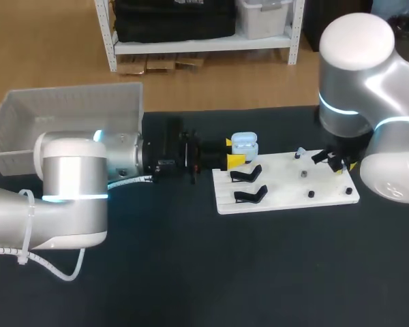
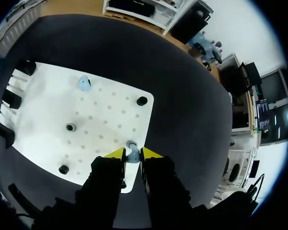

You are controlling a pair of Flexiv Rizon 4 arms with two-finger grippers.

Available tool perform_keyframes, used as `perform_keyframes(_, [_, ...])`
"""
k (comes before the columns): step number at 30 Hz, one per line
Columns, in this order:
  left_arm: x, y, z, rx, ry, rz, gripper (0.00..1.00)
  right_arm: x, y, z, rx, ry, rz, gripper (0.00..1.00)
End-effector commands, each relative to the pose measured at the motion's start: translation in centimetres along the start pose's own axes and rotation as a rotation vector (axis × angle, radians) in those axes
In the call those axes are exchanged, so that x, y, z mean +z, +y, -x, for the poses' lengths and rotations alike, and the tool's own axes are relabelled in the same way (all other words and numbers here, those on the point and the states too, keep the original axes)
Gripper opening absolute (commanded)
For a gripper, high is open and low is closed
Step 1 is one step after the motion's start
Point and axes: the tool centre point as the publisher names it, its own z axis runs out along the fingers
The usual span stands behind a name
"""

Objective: Pick up each earbud case from the left stands, insert the matching earbuds, close the lid, and place the case in the box.

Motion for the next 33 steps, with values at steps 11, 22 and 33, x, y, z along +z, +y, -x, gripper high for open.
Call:
perform_keyframes(11, [0.0, -0.2, -0.1, 0.005, -0.005, 0.006, 0.0, -1.4, -0.1, -0.4, -0.008, -0.011, -0.018, 0.0])
perform_keyframes(22, [0.0, -0.2, -0.1, 0.005, -0.005, 0.006, 0.0, -9.1, 1.3, -0.2, -0.076, -0.049, -0.077, 0.0])
perform_keyframes(33, [0.0, -0.2, -0.1, 0.005, -0.005, 0.006, 0.0, -17.9, 6.7, 0.3, -0.054, -0.015, 0.005, 0.0])
